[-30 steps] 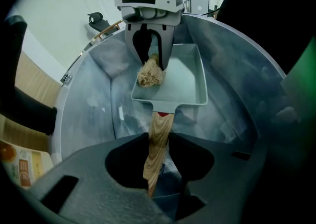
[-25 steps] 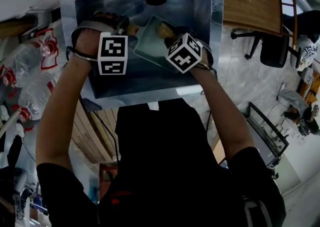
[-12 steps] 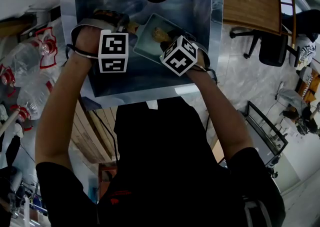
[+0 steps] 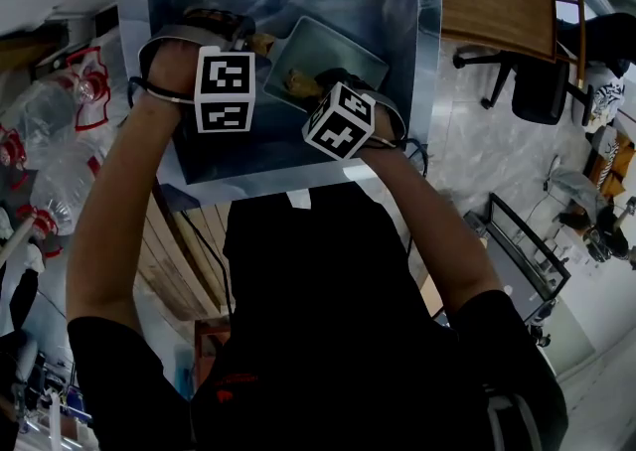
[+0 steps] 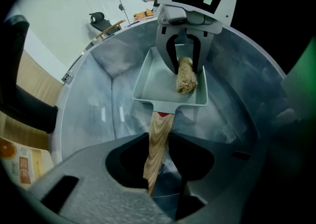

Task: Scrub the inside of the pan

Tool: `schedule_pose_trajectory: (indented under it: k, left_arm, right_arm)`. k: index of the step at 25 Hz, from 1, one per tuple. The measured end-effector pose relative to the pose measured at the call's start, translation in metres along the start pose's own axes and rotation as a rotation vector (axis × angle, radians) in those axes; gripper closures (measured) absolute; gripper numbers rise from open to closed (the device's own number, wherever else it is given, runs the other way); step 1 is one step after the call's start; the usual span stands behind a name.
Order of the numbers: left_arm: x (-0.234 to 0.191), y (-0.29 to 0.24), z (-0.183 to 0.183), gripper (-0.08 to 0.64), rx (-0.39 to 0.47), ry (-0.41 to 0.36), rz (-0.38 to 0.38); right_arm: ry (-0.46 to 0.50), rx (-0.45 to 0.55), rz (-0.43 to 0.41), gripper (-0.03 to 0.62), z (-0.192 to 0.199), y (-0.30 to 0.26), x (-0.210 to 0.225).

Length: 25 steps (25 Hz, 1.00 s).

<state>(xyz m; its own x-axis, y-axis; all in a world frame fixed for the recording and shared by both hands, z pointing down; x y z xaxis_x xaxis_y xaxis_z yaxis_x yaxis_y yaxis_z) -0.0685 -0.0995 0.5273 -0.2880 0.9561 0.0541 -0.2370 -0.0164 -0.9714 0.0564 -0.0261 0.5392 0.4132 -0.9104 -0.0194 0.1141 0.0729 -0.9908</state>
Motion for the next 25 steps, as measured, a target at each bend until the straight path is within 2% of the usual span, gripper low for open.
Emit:
schedule_pose_trajectory:
  k: [9,11,15,19,25]
  left_arm:
    - [0.001,-0.001,0.0,0.423,0.0,-0.009,-0.004]
    - [0.001,-0.001,0.0,0.423,0.0,-0.013,-0.003]
    - [0.002,-0.001,0.0,0.426,0.003,-0.022,-0.005]
    - [0.002,0.0,-0.001,0.432,0.008,-0.026,-0.006]
    - [0.002,0.001,-0.002,0.445,0.01,-0.025,-0.001]
  right_arm:
    - [0.024,-0.015,-0.001,0.414,-0.005,0.005,0.001]
    - [0.049,-0.031,0.05,0.414,-0.004,0.008,0.01]
    - [0.166,-0.123,0.171,0.414,0.002,0.012,0.031]
    - [0.205,-0.194,0.247,0.414,0.005,0.014,0.051]
    - [0.27,-0.303,0.269,0.414,0.009,0.007,0.062]
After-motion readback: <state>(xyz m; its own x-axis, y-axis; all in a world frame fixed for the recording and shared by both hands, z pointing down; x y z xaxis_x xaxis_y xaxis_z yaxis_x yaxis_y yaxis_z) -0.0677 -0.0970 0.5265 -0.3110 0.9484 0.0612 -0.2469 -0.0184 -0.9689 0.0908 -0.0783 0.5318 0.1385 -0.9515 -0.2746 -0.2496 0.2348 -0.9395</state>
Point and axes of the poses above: the fingertips, and each gripper's own axes: y backward along the fingers, x to its right, z out of its underside, the point moved 7 cm from there along y, backward along the fingers, and after that the axes turned 9 degrees about z, right-handed, at the moved point
